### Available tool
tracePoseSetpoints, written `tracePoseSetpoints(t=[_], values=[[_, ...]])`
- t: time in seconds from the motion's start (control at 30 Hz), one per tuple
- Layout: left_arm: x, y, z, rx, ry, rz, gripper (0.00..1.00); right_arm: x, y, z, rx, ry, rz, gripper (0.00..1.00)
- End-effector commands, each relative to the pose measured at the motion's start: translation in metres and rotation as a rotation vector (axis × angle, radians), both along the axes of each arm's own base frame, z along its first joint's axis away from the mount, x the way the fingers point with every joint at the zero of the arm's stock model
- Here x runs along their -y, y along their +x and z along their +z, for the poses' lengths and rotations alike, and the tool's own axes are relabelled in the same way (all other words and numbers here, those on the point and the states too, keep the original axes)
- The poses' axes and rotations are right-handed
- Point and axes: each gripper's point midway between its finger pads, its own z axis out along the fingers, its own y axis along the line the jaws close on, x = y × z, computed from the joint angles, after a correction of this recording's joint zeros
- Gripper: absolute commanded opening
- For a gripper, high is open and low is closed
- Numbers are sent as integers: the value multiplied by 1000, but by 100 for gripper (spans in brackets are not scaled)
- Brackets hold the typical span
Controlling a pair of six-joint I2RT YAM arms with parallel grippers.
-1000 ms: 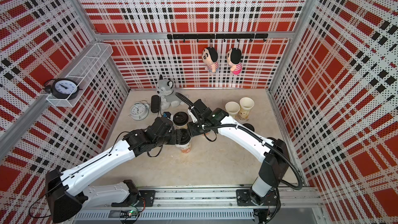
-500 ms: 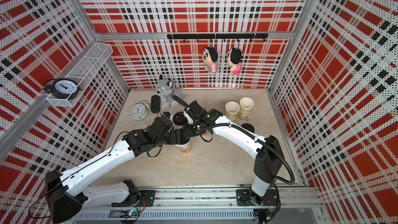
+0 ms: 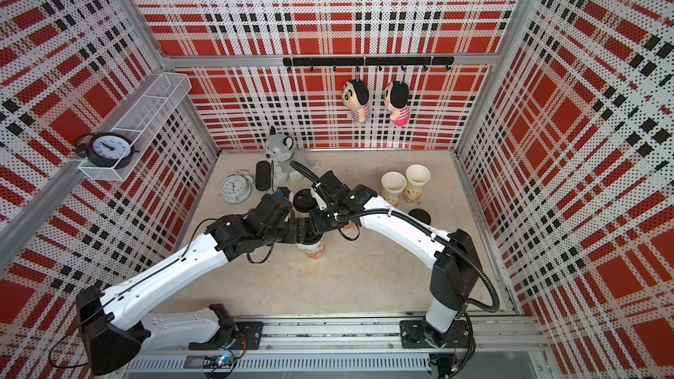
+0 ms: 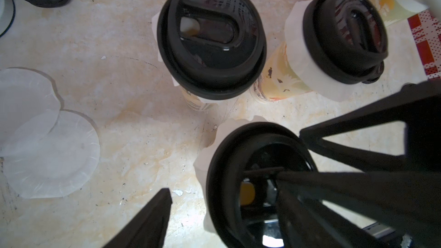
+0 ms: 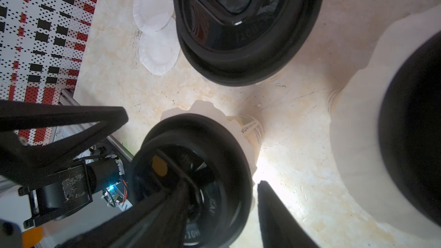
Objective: Put the leak-proof paper on the milk tea cups
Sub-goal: Secure the cup lid on the cup.
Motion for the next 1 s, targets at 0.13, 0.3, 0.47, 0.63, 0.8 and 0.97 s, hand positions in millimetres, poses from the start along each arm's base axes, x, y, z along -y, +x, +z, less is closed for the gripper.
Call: tracePoseSetpoints(t=[0.13,0.3,0.47,0.63,0.8,0.97], values=[[-15,-9,22,29,-74,46,55,19,-10,-31,-49,-120,-17,49],[-27,-10,17,24,-91,86,48,20,-11,-33,-52,-125,-15,49],[-23,-10,7,6,-103,78,43,20,-11,-34,-53,-126,-15,48],[-19,-8,-9,-21,-93,73,40,19,-11,-35,-56,-124,-13,48],[-18,-7,-16,-29,-86,73,39,19,-12,-37,-61,-126,-11,48],[-17,-8,-22,-39,-85,72,39,19,-13,-39,-68,-127,-9,48]])
